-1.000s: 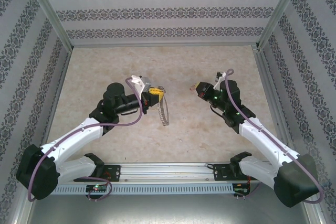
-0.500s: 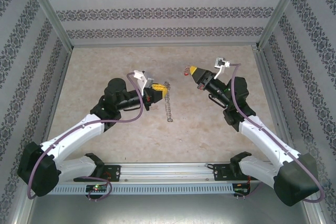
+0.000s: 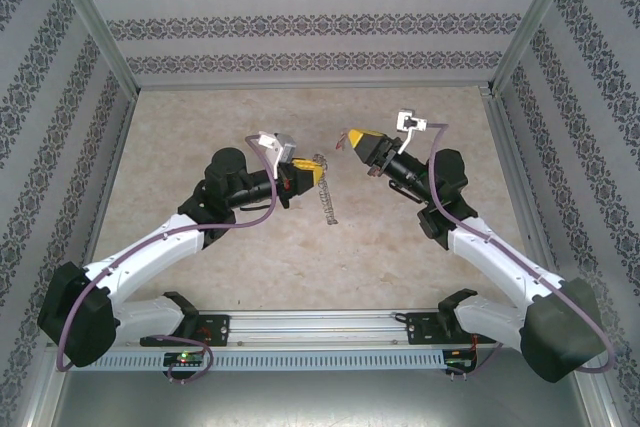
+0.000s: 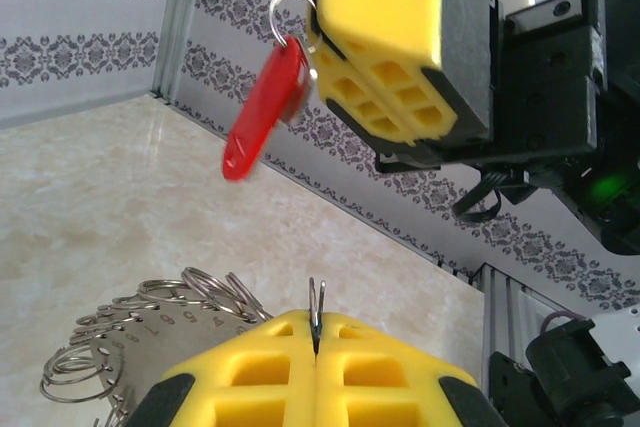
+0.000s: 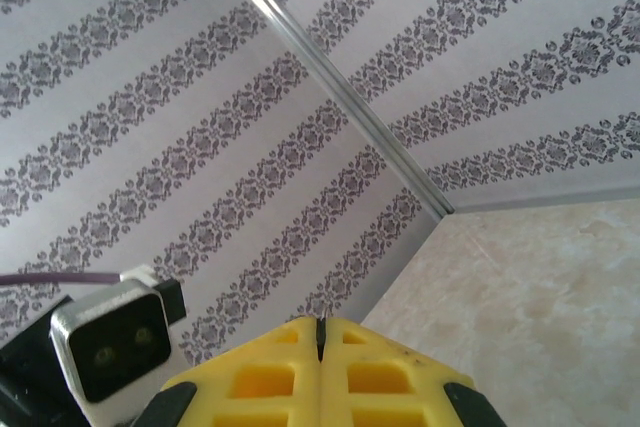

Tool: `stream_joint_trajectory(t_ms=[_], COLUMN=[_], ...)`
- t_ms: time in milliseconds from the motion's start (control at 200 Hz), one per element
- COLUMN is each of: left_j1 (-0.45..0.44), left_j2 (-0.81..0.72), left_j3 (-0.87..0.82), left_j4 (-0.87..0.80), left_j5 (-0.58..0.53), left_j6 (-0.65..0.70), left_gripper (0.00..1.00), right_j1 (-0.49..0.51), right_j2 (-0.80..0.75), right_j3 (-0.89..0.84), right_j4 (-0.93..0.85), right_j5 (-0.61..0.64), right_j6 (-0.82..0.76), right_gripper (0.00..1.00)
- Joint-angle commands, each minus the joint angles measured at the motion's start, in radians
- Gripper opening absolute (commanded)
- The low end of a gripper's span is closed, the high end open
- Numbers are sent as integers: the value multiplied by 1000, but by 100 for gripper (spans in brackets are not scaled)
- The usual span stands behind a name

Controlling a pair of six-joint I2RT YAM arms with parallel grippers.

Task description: Put the keys on the keyring

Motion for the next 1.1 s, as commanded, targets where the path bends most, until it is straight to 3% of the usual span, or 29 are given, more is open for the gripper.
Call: stream_joint_trajectory(t_ms=[0, 290, 490, 1094], left_j1=[-11, -11, -11, -12], left_j2=[-48, -61, -47, -8], left_j3=[23, 37, 53, 90], left_j4=[36, -25, -57, -87], left_j5=[-33, -6, 12, 40], left_j6=[38, 133, 162, 200], left_gripper=[0, 0, 0, 0], right_j1=[-7, -57, -54, -8], right_j2=[-42, -107, -60, 17], right_j3=[-28, -33, 24, 98], right_j4=[-24, -121, -145, -213], right_j5=[-72, -240, -368, -460], right_j6=[-64, -111, -128, -191], right_gripper=[0, 0, 0, 0])
